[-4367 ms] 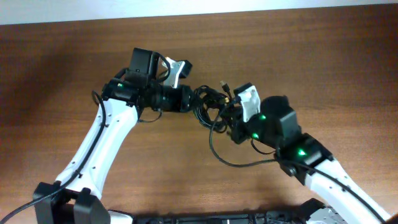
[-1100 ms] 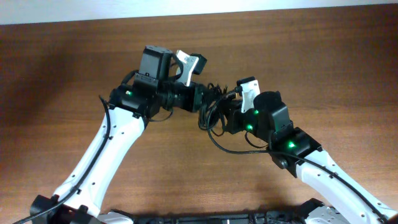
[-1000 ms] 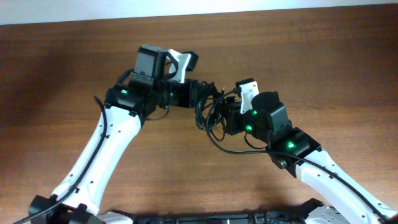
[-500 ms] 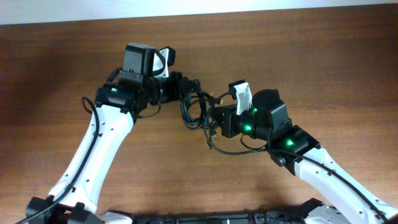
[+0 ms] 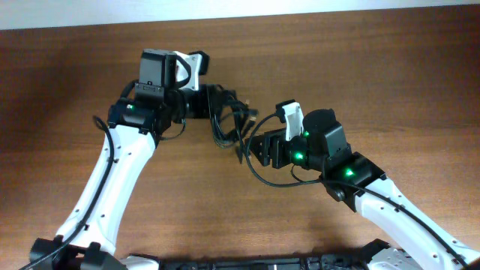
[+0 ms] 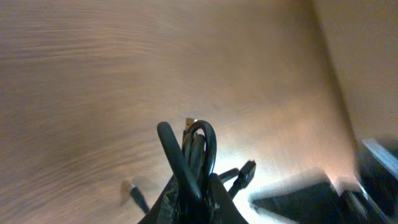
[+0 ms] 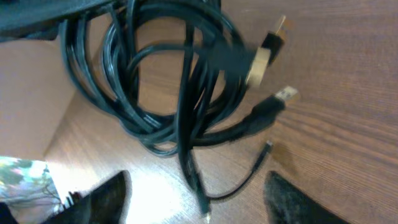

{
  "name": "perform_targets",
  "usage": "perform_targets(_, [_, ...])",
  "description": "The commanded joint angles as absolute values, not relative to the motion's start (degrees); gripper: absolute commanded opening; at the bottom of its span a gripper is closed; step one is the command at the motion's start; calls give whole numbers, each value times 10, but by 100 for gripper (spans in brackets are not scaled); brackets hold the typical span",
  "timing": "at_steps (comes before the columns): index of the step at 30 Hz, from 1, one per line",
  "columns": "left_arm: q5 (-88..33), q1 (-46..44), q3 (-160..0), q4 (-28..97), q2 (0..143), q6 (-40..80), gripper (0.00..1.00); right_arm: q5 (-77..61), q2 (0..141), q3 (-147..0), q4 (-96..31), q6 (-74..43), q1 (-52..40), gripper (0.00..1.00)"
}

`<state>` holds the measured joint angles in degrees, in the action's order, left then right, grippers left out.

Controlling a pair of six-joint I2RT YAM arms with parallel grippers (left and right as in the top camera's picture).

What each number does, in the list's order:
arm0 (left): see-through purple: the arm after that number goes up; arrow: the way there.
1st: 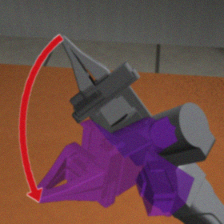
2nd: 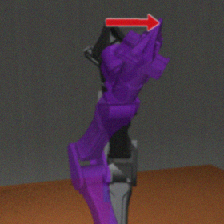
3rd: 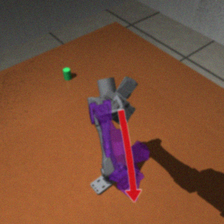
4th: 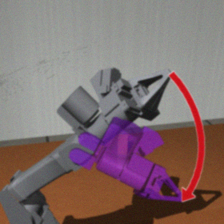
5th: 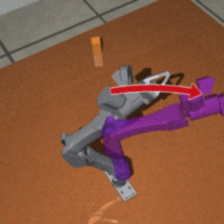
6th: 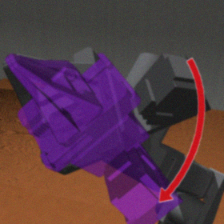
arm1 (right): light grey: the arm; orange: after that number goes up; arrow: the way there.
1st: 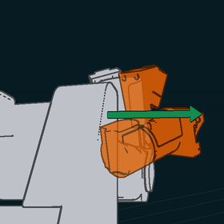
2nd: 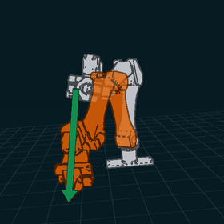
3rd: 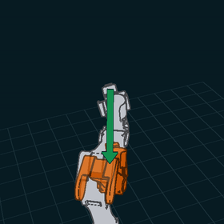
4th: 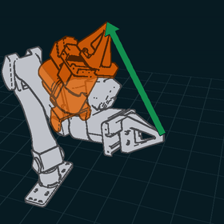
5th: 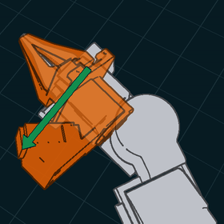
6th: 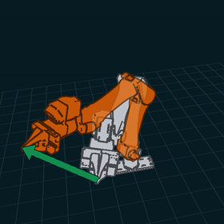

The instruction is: Untangle cables

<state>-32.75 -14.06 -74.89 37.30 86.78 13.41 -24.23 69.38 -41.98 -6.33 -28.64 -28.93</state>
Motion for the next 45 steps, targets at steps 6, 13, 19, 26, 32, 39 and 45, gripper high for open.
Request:
perform_targets(6, [-585,-142,-758,468,865,-172,0,-233,689,-416,-73,-219,-292,99])
perform_targets(13, [-653,-142,-758,501,866,-190,6,-205,689,-416,-62,-178,-292,24])
perform_targets(19, [-438,-120,-758,500,865,-69,59,-203,689,-416,-62,-301,-289,4])
perform_targets(26, [-406,-98,-758,502,865,-20,59,-307,689,-416,-63,-410,-236,4])
perform_targets(32, [-404,-169,-758,467,865,-44,54,-328,689,-416,-84,-411,-236,4])
perform_targets(39, [-230,-217,-758,464,865,-37,49,-316,689,-416,-115,-415,-236,4])
perform_targets(45, [-388,-177,-758,463,865,-50,59,-291,689,-416,-139,-443,-236,4])
